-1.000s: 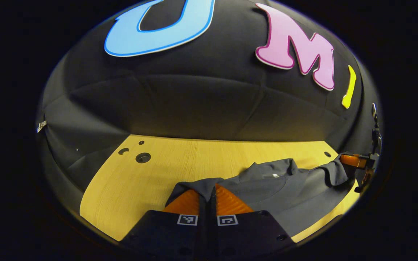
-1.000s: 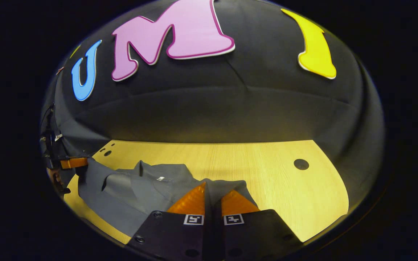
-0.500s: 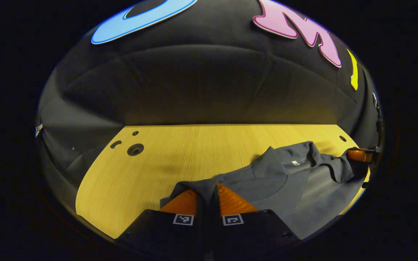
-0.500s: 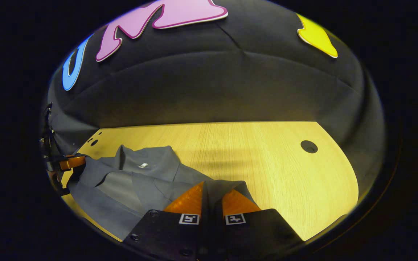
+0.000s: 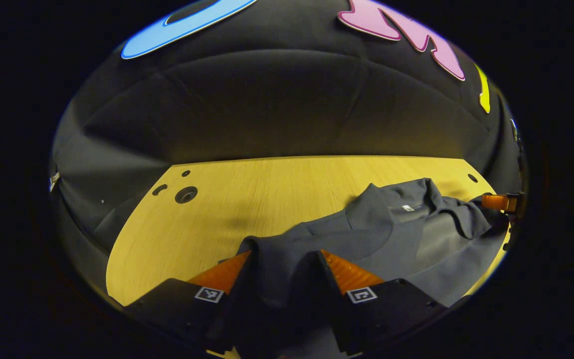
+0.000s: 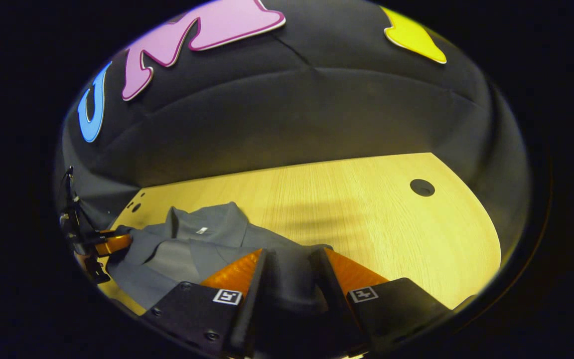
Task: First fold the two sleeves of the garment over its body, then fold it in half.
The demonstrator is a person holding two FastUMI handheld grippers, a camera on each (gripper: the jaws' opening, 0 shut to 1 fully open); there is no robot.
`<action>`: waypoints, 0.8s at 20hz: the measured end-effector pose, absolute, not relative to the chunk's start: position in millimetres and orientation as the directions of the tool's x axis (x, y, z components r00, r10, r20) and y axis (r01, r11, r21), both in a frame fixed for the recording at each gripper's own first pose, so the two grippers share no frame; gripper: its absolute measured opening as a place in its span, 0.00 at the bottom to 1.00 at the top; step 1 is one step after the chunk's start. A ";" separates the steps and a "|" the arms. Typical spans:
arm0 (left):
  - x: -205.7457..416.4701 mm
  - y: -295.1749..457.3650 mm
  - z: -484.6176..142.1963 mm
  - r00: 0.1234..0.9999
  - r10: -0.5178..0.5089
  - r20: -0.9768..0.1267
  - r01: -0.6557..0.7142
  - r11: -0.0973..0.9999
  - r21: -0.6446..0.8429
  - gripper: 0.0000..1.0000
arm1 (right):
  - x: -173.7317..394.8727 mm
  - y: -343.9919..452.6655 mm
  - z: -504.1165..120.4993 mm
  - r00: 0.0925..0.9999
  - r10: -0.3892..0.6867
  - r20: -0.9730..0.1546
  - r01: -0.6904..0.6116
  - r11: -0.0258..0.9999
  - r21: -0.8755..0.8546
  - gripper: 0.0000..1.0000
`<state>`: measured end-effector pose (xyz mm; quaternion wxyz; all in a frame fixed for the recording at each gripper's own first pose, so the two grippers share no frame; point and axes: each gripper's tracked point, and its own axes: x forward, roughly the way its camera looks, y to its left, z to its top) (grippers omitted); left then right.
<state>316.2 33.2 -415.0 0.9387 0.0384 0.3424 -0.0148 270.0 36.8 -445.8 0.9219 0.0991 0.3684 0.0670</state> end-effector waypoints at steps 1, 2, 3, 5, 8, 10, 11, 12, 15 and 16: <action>313.7 27.1 -408.0 0.776 -0.021 -0.631 0.070 0.996 0.054 0.83 | 267.8 36.6 -437.6 0.726 0.201 -0.658 -0.053 0.970 0.237 0.80; 309.3 22.0 -399.7 0.784 -0.038 -0.620 0.088 0.995 0.050 0.85 | 264.8 35.8 -429.3 0.733 0.203 -0.650 -0.057 0.969 0.239 0.72; 305.0 18.0 -391.4 0.791 -0.048 -0.611 0.104 0.993 0.056 0.88 | 262.0 34.9 -420.1 0.741 0.203 -0.640 -0.057 0.969 0.241 0.89; 294.2 11.4 -375.7 0.800 -0.063 -0.596 0.130 0.989 0.070 0.93 | 253.8 34.5 -398.2 0.759 0.208 -0.617 -0.061 0.966 0.250 0.91; 276.2 0.4 -346.7 0.822 -0.091 -0.562 0.160 0.984 0.074 0.93 | 239.1 35.5 -362.5 0.789 0.215 -0.576 -0.080 0.965 0.251 0.91; 264.1 -6.2 -322.7 0.843 -0.107 -0.528 0.163 0.985 0.059 0.93 | 228.4 31.3 -340.4 0.813 0.195 -0.548 -0.091 0.973 0.211 0.92; 257.3 -10.8 -309.2 0.853 -0.119 -0.508 0.164 0.985 0.045 0.93 | 221.8 31.4 -328.8 0.825 0.193 -0.532 -0.101 0.975 0.197 0.91; 247.5 -13.0 -298.4 0.862 -0.127 -0.491 0.165 0.986 0.034 0.93 | 215.2 31.9 -316.4 0.834 0.190 -0.518 -0.106 0.976 0.189 0.92; 219.7 -17.3 -266.3 0.880 -0.140 -0.454 0.172 0.985 0.030 0.93 | 192.8 36.0 -281.5 0.852 0.203 -0.483 -0.120 0.973 0.198 0.91; 209.8 -17.8 -256.6 0.885 -0.144 -0.442 0.174 0.984 0.028 0.93 | 185.1 36.2 -271.2 0.858 0.206 -0.470 -0.124 0.972 0.201 0.91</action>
